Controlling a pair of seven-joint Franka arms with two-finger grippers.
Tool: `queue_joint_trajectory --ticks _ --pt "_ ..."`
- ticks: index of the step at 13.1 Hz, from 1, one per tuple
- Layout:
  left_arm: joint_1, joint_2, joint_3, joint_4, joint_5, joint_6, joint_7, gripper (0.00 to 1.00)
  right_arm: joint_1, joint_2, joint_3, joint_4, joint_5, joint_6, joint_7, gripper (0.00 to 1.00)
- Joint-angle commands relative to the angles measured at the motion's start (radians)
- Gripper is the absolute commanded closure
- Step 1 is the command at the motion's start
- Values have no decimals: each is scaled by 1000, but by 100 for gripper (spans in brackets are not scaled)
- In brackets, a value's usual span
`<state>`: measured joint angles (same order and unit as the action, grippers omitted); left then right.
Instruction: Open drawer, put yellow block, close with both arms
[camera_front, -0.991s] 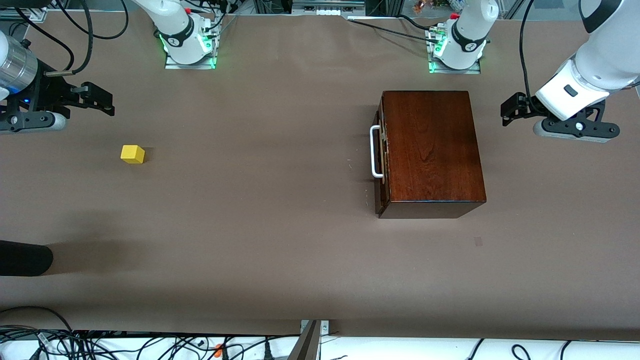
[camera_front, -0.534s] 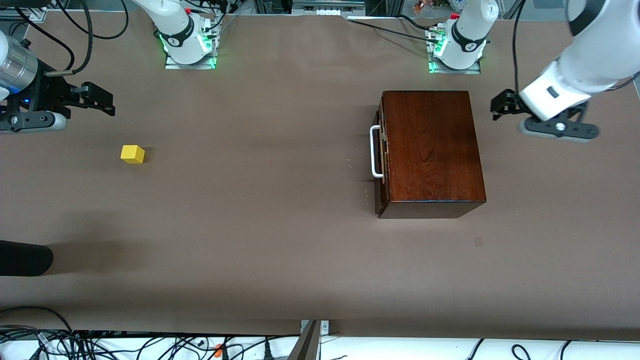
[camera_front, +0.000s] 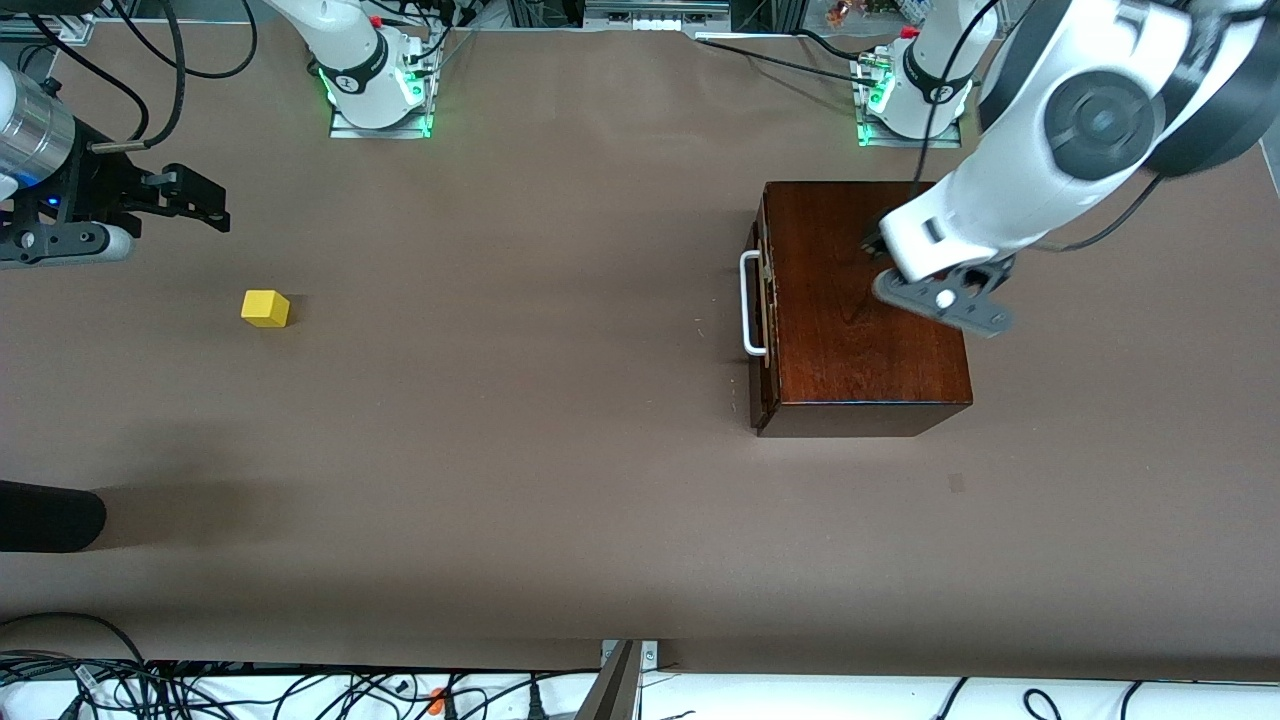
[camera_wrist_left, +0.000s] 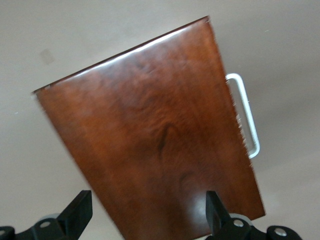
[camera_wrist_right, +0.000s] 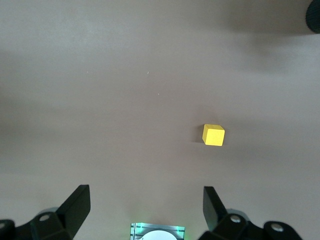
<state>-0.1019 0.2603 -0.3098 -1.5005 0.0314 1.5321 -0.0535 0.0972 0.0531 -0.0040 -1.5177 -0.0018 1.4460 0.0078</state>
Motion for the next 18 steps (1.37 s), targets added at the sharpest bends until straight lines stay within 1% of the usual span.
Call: queue_joint_trajectory --ticks 1,4,8,10,11,13,15,18 --pt "-119 157 6 166 1 -11 -139 0 -1 -7 -1 10 17 -6 8 0" --pt "-205 256 14 238 4 -1 -297 0 -1 -9 -1 10 16 -6 8 0" --pt "-306 319 14 238 108 106 -419 0 -1 -9 -5 8 14 -10 6 0" --pt "-358 339 14 229 198 134 -480 0 -2 -7 -10 10 14 -9 5 0" --pt "-364 350 9 226 232 135 -509 0 -2 -6 -10 10 14 -7 -2 0" --pt "-395 365 14 195 242 161 -563 0 -4 -3 -11 10 14 -6 -9 0" --pt "-398 366 12 145 292 194 -591 0 -8 -1 -11 10 14 -6 -9 0" --pt "-423 376 12 111 358 203 -678 0 -10 1 -11 10 14 -4 -9 0"
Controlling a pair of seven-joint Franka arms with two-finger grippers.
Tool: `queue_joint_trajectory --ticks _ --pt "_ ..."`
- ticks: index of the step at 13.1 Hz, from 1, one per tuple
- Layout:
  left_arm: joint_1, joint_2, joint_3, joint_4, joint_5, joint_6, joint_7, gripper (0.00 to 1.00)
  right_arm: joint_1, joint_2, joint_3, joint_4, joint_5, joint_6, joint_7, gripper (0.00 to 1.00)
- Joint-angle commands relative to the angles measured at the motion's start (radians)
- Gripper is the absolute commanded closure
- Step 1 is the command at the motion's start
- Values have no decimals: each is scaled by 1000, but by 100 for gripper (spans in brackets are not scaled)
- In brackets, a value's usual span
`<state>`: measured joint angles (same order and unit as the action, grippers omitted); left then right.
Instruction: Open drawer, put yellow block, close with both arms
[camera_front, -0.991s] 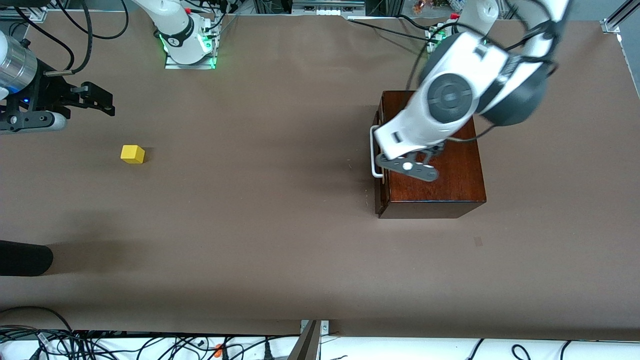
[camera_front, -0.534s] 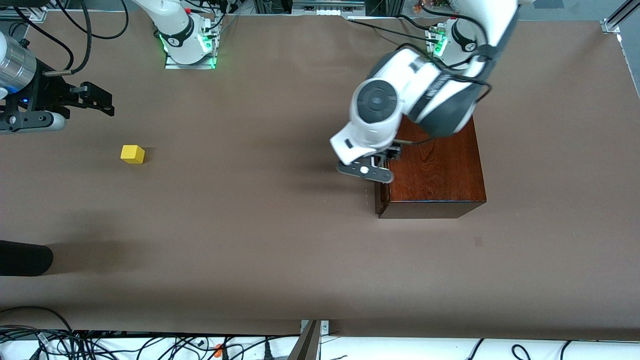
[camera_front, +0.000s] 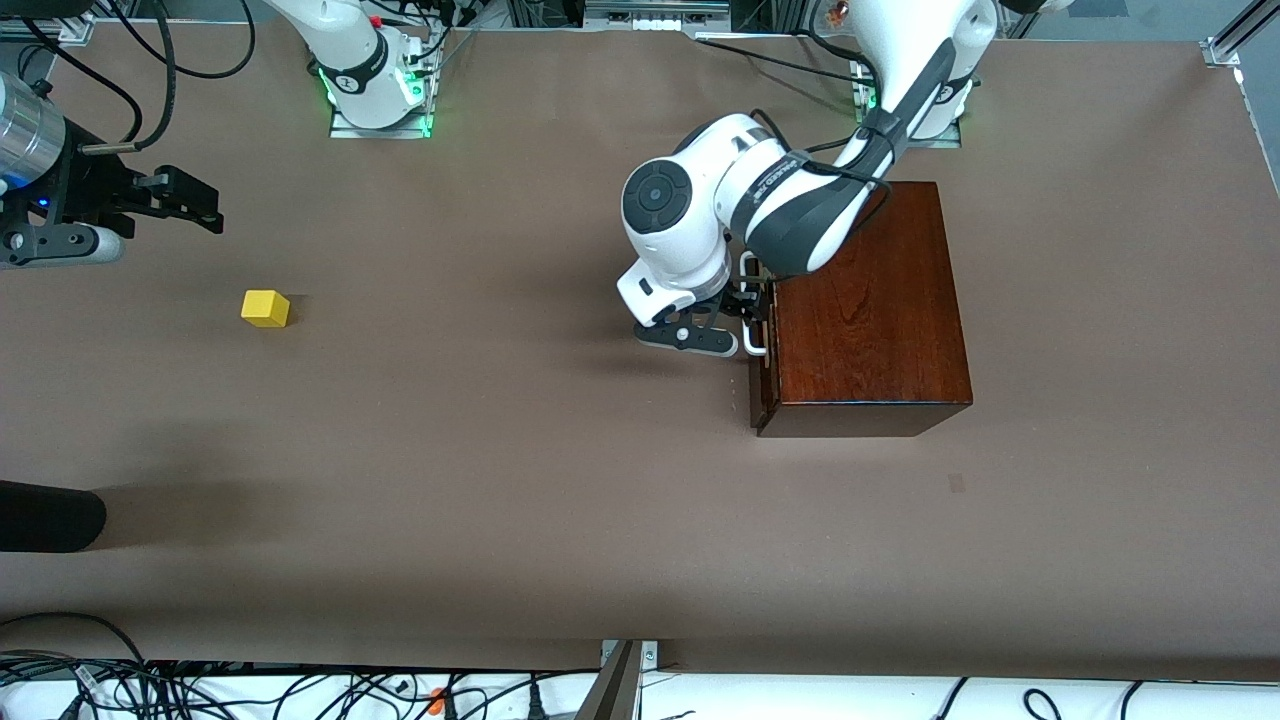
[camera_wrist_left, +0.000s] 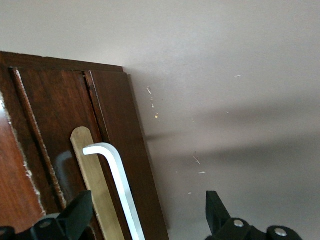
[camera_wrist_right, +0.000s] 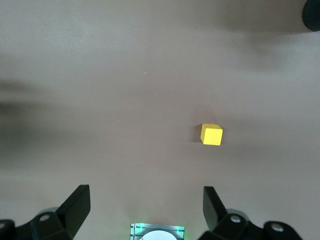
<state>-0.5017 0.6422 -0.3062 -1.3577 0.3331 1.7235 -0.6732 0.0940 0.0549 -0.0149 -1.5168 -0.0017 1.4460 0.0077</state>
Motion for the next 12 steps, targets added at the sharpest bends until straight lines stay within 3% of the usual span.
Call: queue_joint_trajectory --ticks 1,12 --pt "-29 -4 9 -46 67 11 -80 0 -7 -1 0 9 14 -4 -9 0" --pt "-57 48 7 -75 176 25 -247 0 -7 -1 0 9 14 -4 -9 0"
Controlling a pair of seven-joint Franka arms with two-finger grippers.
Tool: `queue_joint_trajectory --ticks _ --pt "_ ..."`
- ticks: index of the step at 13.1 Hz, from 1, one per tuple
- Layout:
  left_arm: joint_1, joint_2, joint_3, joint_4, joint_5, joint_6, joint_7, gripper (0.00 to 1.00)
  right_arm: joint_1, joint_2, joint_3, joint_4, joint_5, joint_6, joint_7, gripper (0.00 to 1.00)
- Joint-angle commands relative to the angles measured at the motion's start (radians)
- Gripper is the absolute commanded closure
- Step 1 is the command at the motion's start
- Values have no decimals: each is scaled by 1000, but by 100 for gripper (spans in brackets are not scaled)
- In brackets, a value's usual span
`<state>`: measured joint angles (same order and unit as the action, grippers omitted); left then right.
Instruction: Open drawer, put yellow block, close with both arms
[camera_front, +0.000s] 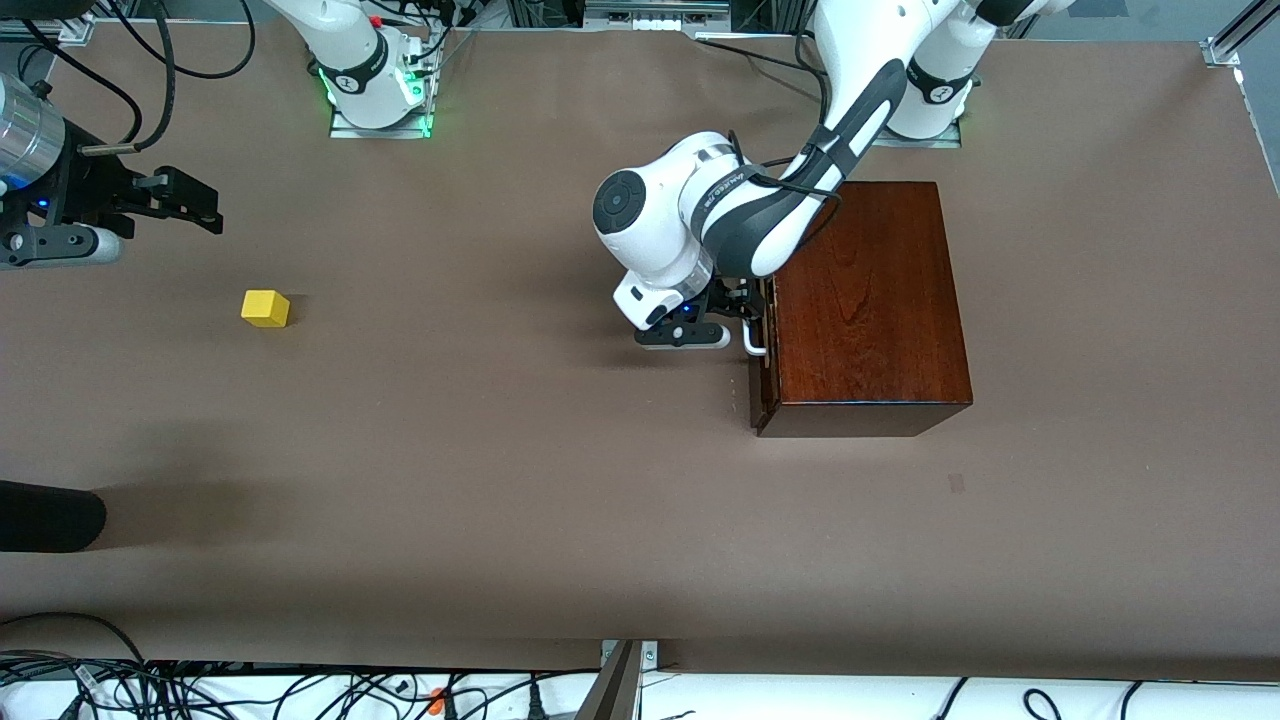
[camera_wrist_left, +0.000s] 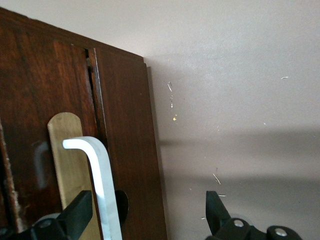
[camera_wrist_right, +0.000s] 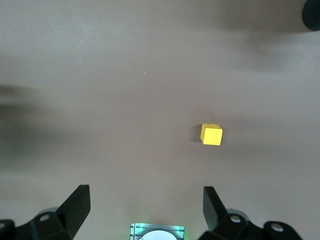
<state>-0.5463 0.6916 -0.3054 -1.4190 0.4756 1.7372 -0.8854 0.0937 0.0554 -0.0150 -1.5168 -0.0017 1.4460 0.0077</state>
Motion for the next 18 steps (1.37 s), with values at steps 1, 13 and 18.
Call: queue_joint_trajectory --ticks 1,13,18 --pt "-14 6 6 -12 34 16 -49 0 -6 -2 0 9 14 -4 -9 0" --pt "-23 11 -1 0 -52 152 -67 0 -12 -2 -5 7 12 5 -11 0" --pt "-56 11 -3 8 -54 159 -78 0 -16 4 -25 6 12 8 -11 0"
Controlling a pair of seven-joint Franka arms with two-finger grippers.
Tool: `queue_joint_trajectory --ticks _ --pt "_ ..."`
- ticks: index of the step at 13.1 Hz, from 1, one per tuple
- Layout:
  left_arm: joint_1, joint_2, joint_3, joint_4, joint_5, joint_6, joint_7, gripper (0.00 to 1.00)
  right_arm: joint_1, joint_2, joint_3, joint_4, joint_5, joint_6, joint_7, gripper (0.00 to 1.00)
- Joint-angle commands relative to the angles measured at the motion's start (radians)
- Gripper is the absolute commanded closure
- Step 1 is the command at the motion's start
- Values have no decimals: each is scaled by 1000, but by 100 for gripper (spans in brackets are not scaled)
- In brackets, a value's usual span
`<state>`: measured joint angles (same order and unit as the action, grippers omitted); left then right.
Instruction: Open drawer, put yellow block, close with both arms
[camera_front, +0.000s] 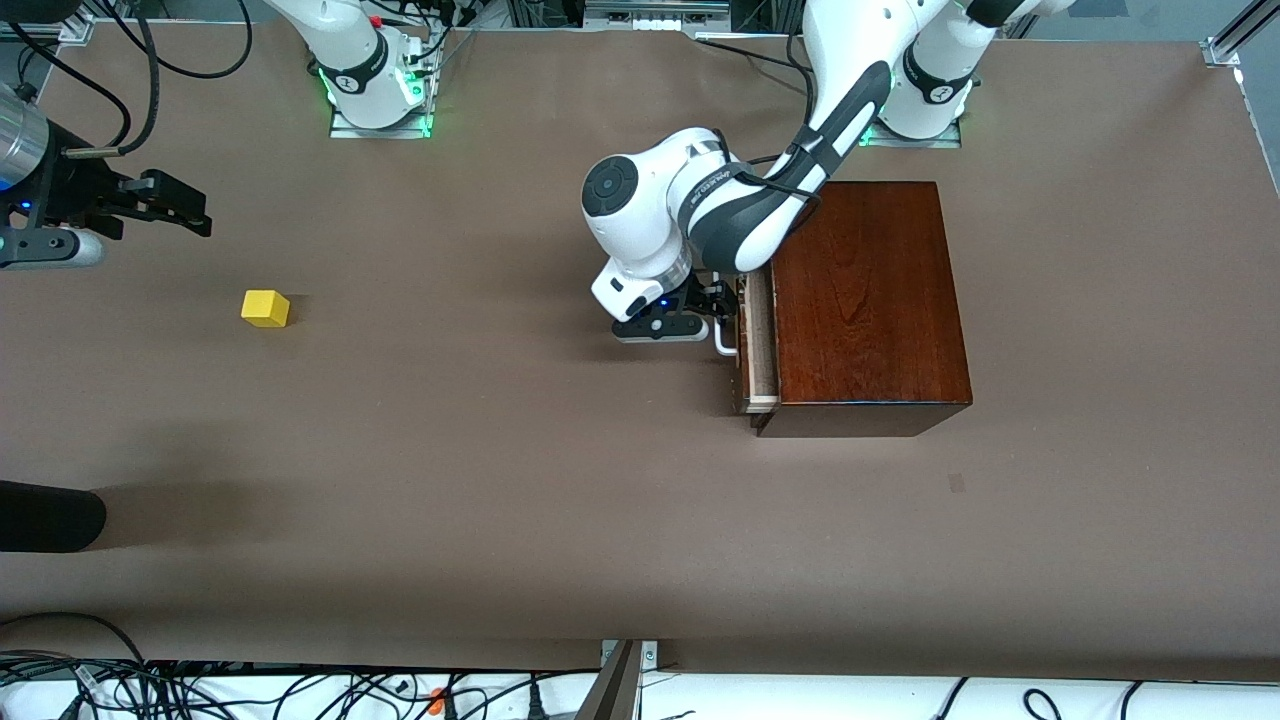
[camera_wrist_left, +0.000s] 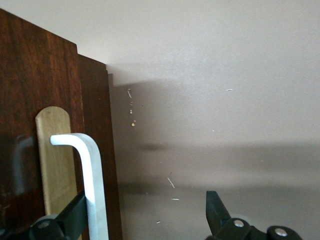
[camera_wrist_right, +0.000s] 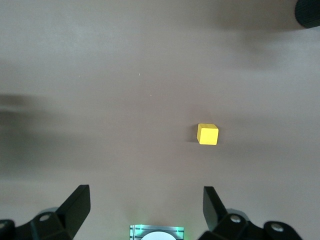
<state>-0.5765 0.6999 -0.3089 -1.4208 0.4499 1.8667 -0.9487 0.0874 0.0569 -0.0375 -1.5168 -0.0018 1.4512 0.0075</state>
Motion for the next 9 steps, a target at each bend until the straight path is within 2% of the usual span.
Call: queue_joint_trajectory --ticks 1,3,9 --pt "-35 4 2 10 -28 29 -24 0 -9 14 -10 6 9 1 -9 0" --pt "-39 4 2 11 -30 29 -24 0 -11 26 -30 7 3 1 -6 0" --pt "-33 16 8 63 -71 31 -22 0 -11 26 -32 6 -15 -9 -33 0"
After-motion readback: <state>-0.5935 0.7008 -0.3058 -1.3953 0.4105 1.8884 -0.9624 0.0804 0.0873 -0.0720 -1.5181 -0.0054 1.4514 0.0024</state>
